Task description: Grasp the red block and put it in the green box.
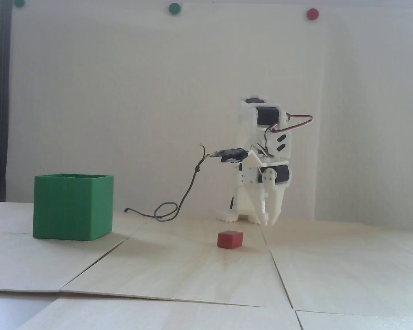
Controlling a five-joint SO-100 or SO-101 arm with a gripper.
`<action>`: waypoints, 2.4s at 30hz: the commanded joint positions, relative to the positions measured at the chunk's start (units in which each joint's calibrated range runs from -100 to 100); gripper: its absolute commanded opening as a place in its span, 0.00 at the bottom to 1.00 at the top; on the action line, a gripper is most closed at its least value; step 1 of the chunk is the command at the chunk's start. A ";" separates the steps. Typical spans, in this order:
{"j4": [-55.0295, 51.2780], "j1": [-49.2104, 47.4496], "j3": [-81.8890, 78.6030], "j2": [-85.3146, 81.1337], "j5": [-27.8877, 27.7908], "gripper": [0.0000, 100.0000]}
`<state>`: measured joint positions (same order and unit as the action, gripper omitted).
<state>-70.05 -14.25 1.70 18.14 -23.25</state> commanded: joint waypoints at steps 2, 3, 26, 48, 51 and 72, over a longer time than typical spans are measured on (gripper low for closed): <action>-1.62 4.88 4.87 0.53 2.63 0.02; -1.87 6.01 4.87 0.93 2.94 0.02; -1.70 8.02 3.27 1.09 -1.06 0.48; -1.87 16.54 3.00 -1.28 -0.96 0.41; -1.87 17.03 3.00 -1.20 -1.01 0.41; -1.79 18.96 3.80 4.01 -1.06 0.41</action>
<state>-70.97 4.47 2.51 24.95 -23.71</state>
